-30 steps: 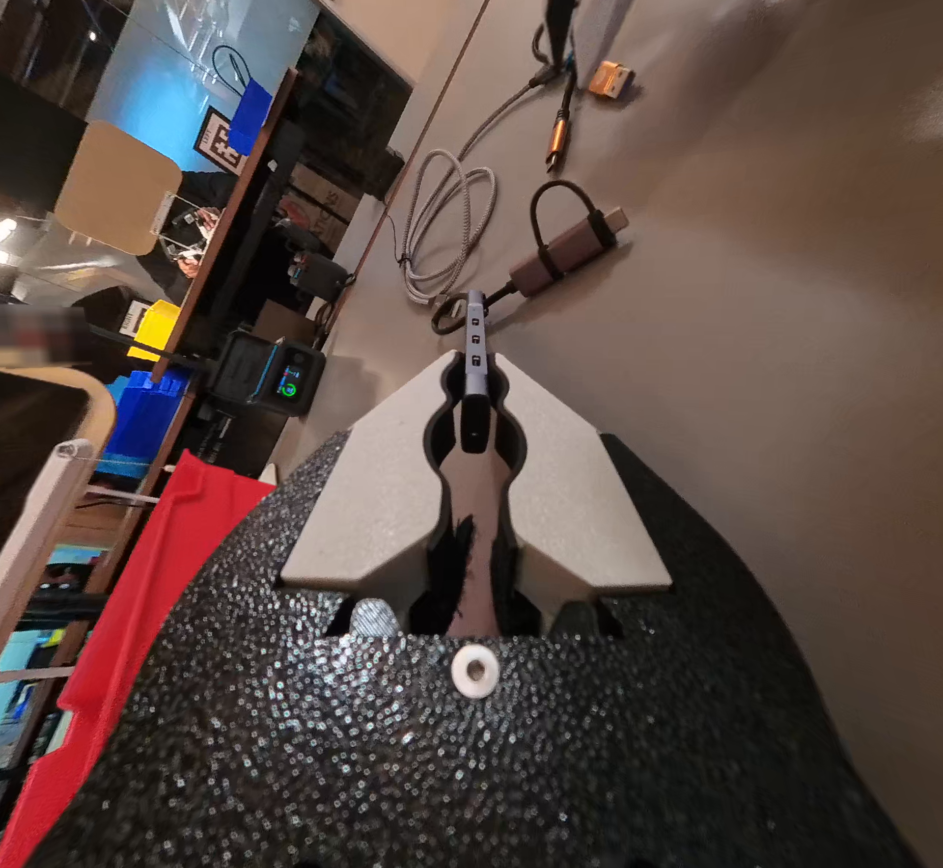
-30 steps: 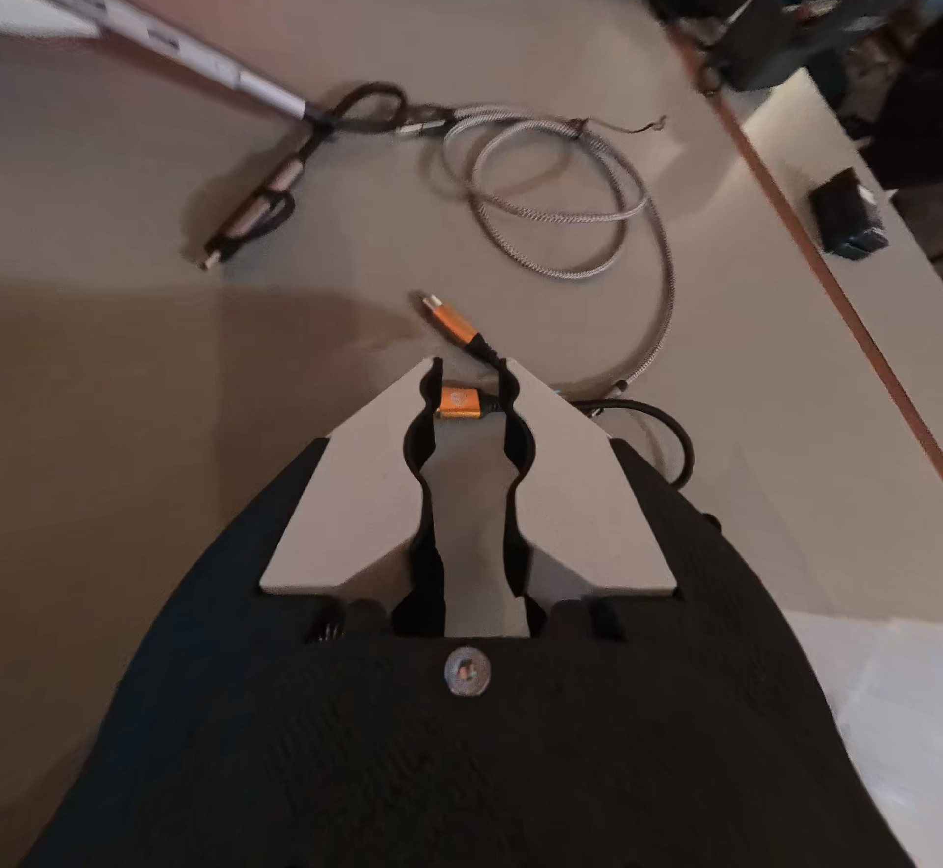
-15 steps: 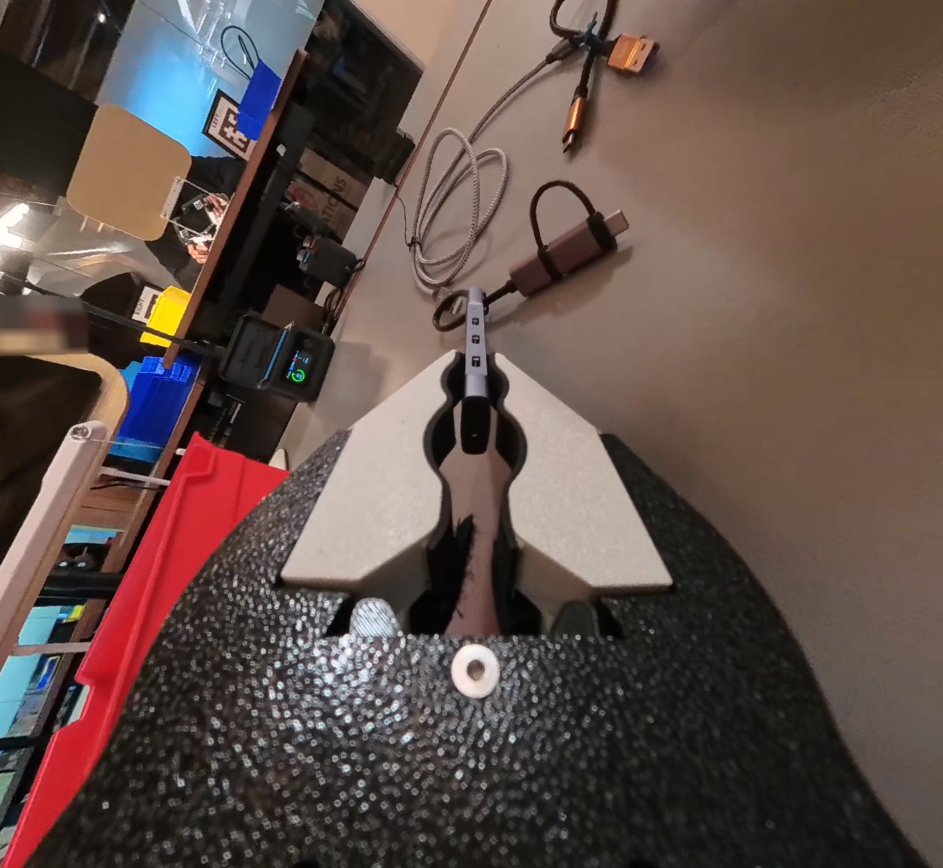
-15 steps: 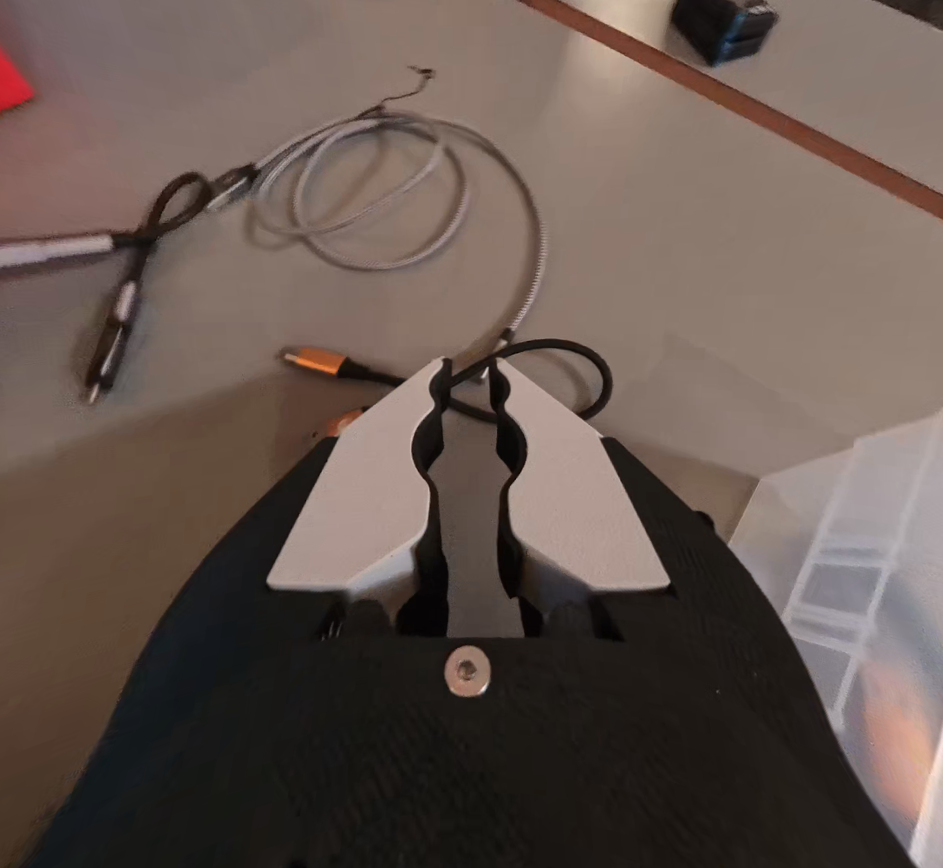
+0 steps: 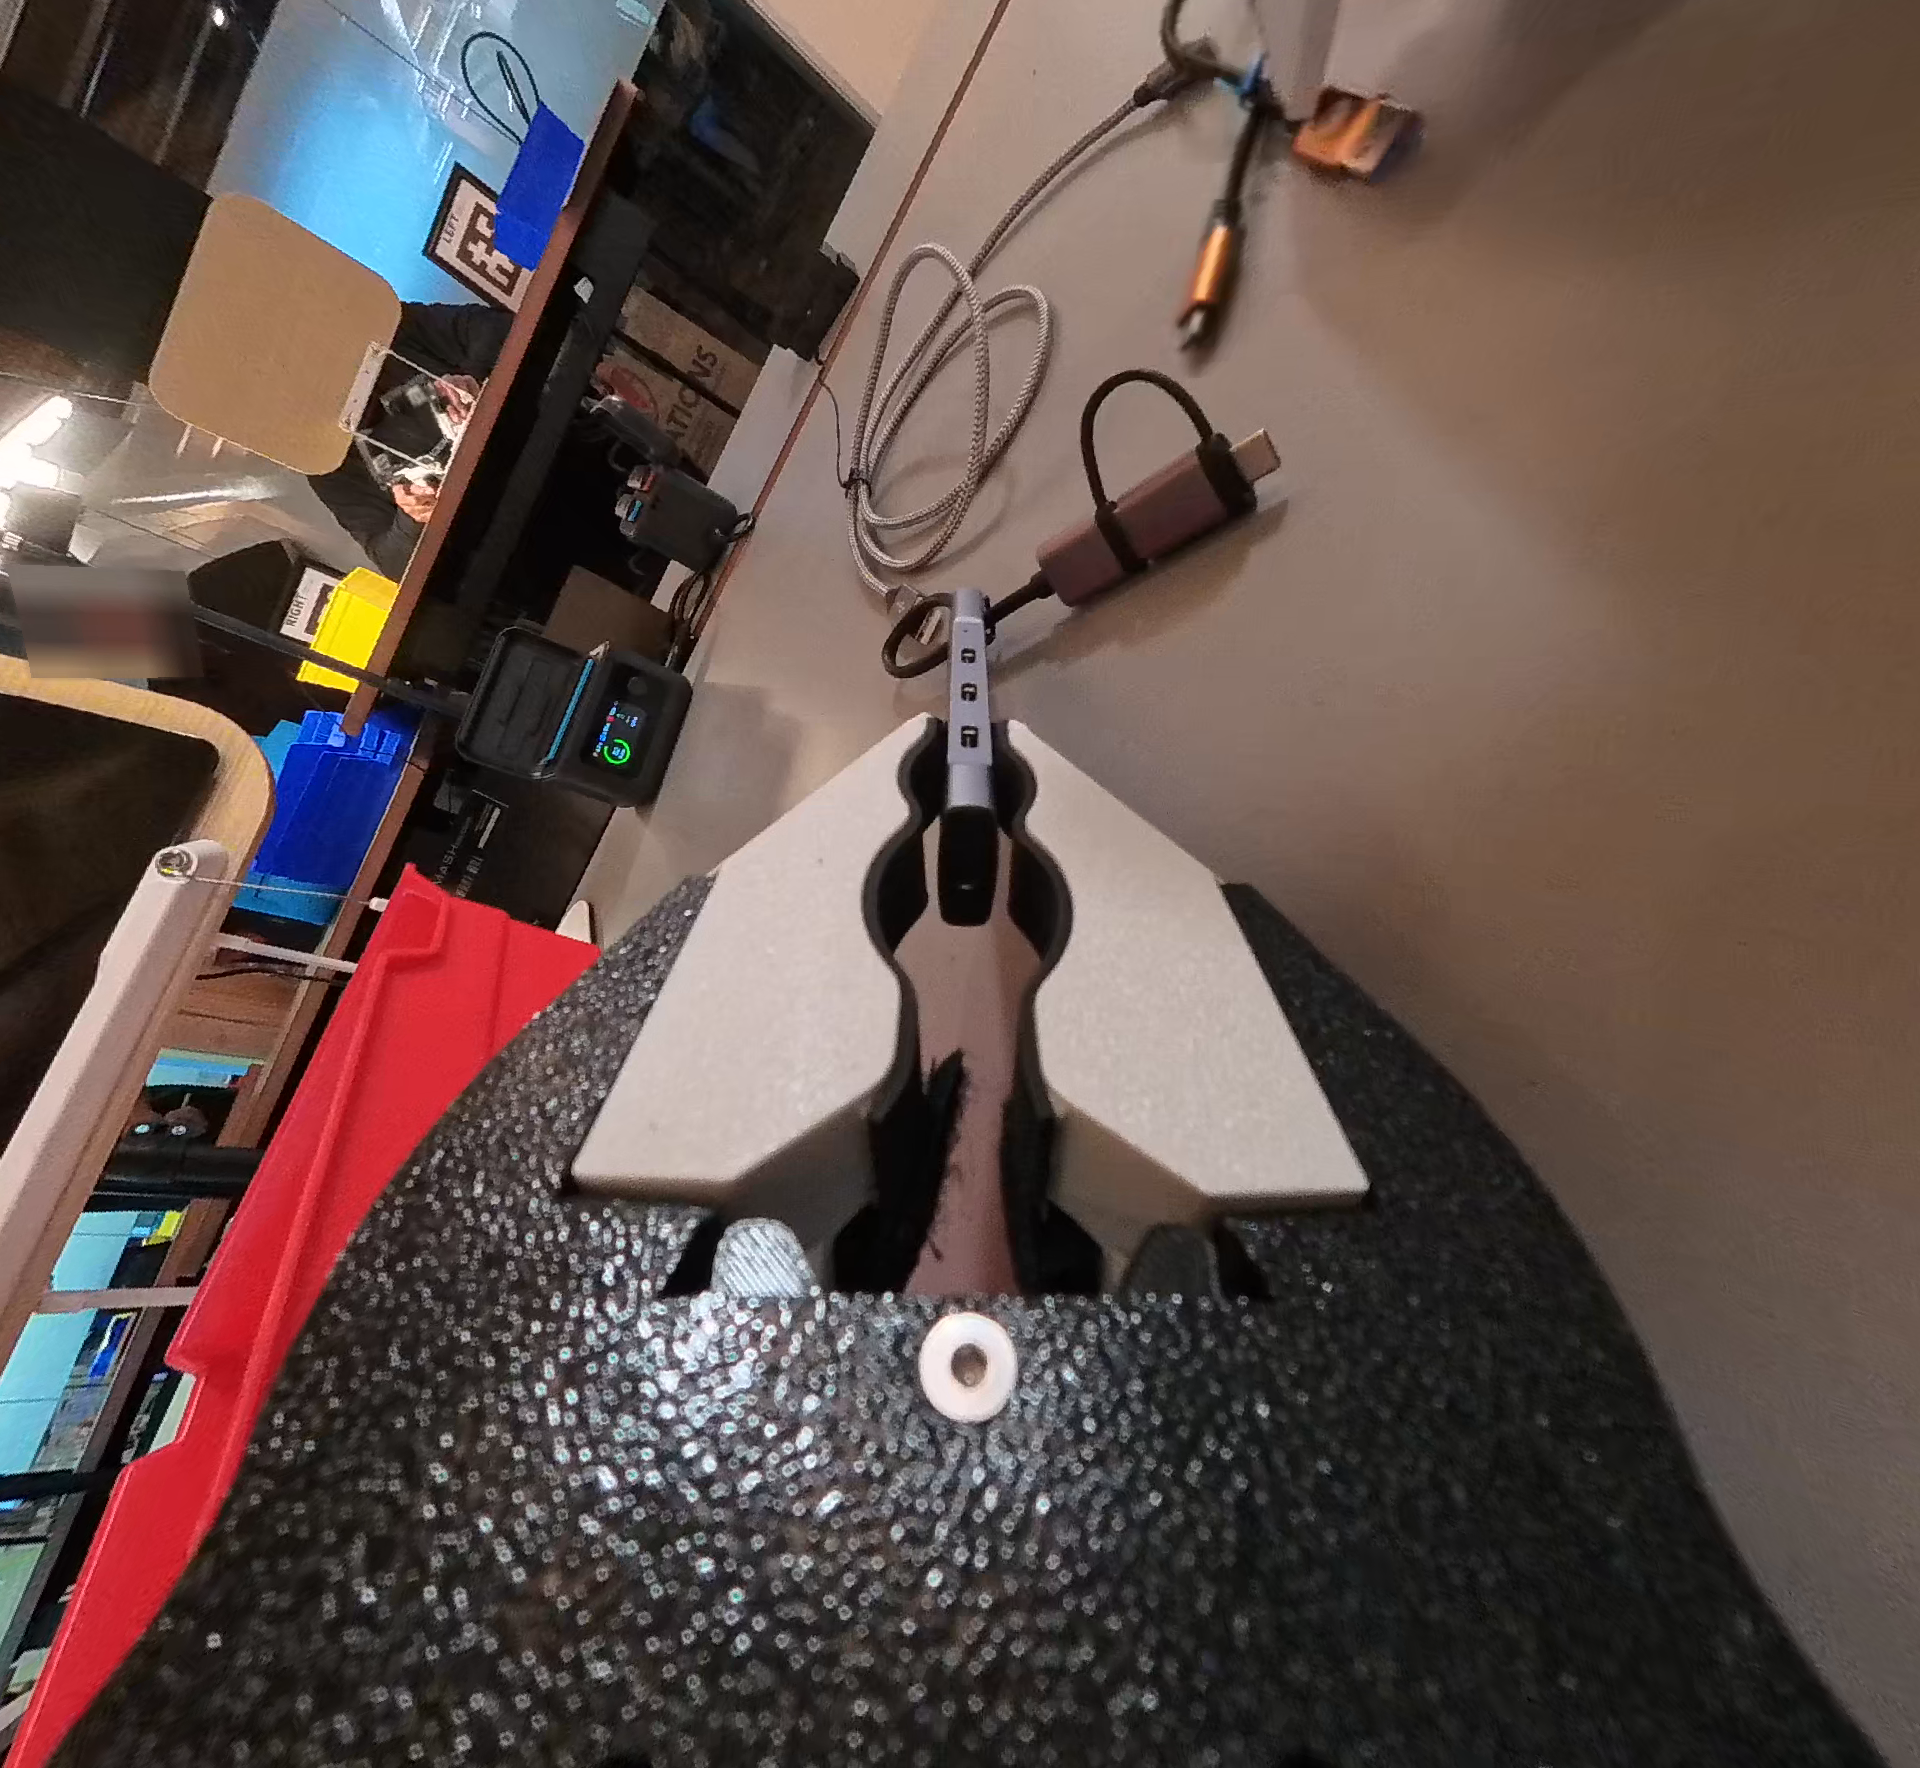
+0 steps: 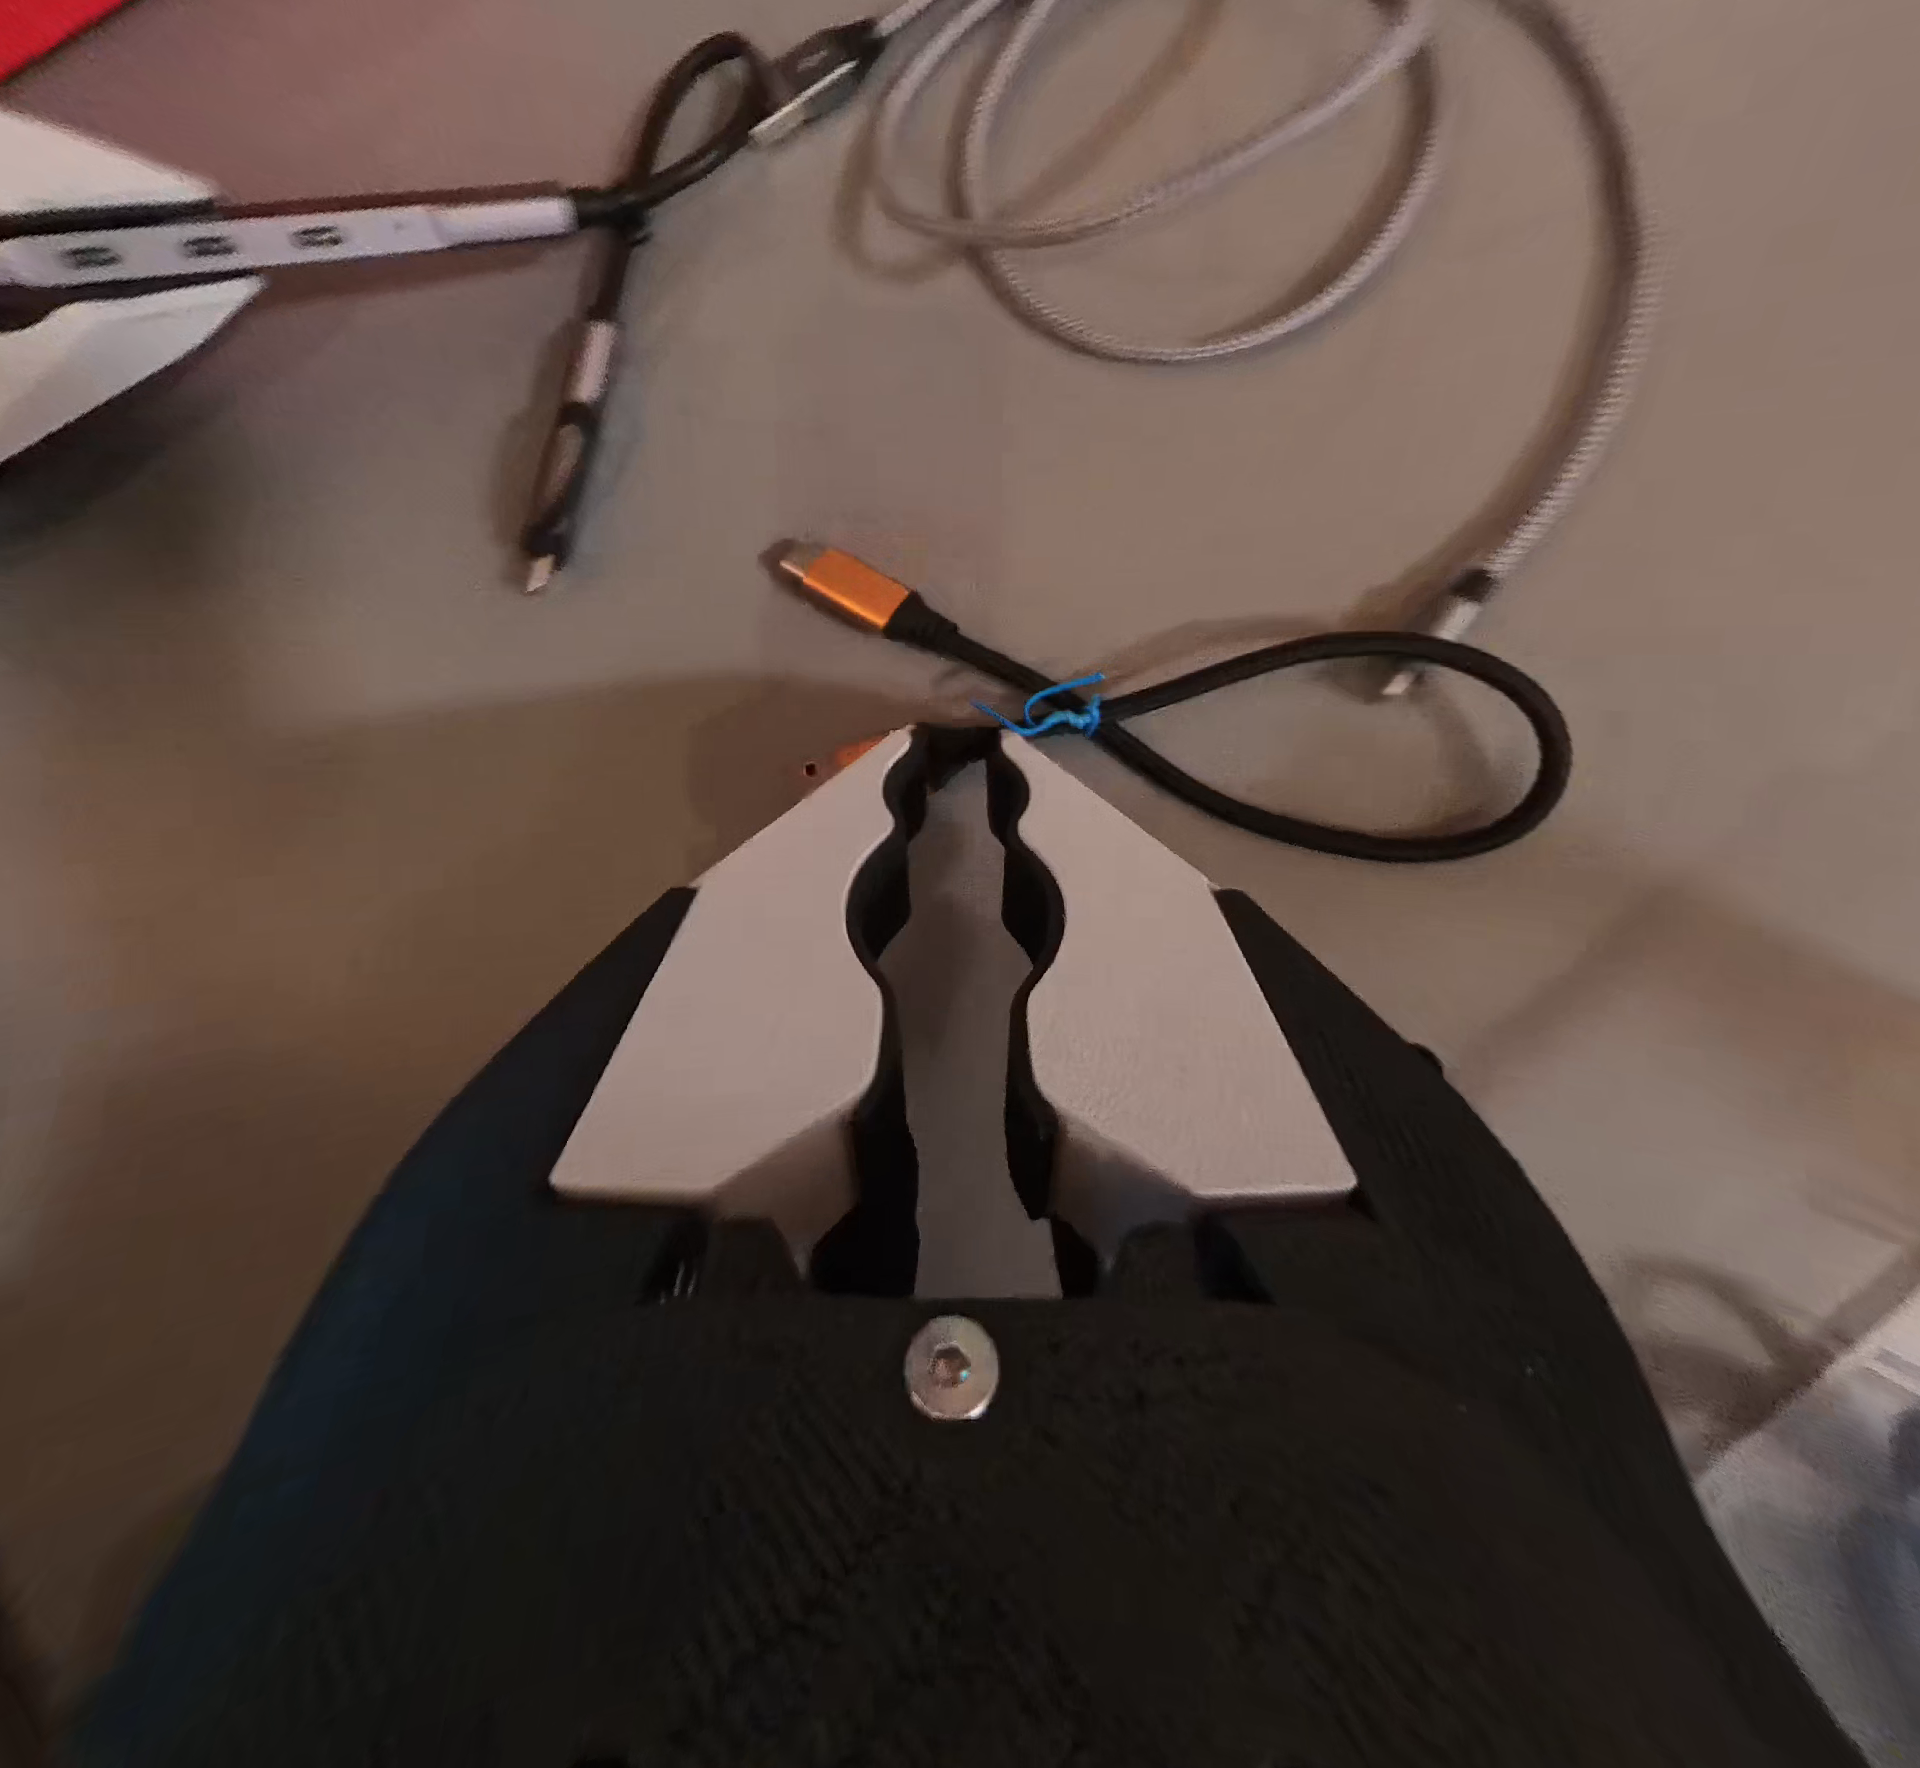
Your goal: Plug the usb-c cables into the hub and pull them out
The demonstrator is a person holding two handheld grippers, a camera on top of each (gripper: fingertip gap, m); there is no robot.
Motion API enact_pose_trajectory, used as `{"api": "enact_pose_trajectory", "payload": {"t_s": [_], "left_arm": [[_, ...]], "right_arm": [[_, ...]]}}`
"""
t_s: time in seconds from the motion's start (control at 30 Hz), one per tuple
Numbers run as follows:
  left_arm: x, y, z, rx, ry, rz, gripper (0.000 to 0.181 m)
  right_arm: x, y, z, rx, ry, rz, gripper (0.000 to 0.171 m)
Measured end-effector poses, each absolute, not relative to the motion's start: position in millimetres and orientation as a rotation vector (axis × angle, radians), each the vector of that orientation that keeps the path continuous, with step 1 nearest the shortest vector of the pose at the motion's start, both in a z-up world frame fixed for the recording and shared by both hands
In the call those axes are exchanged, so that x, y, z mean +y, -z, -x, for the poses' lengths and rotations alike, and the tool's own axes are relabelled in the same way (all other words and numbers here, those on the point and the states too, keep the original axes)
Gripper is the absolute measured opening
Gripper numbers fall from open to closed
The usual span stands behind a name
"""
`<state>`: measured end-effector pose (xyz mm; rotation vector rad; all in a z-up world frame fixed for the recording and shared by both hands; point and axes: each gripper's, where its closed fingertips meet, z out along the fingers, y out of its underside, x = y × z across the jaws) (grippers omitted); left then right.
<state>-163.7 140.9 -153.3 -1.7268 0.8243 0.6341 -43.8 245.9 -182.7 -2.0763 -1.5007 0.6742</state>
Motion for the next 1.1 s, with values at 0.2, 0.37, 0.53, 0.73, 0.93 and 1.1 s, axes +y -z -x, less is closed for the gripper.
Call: {"api": "enact_pose_trajectory", "payload": {"t_s": [0.2,0.37,0.53,0.73,0.93,1.1], "left_arm": [[141,153,164,0.818,-0.630,1.727,0.007],[141,152,169,0.798,-0.645,1.736,0.007],[139,153,165,0.829,-0.612,1.719,0.007],[138,154,160,0.856,-0.602,1.708,0.007],[139,153,162,0.813,-0.584,1.743,0.007],[145,154,157,0.860,-0.722,1.752,0.008]], "right_arm": [[239,153,52,-1.552,-0.712,1.920,0.008],[238,161,66,-1.825,-0.555,1.675,0.015],[221,178,70,-2.074,-0.582,1.551,0.022],[221,188,72,-2.165,-0.543,1.511,0.016],[219,174,77,-2.047,-0.511,1.504,0.006],[184,142,83,-1.944,-0.660,1.499,0.006]]}}
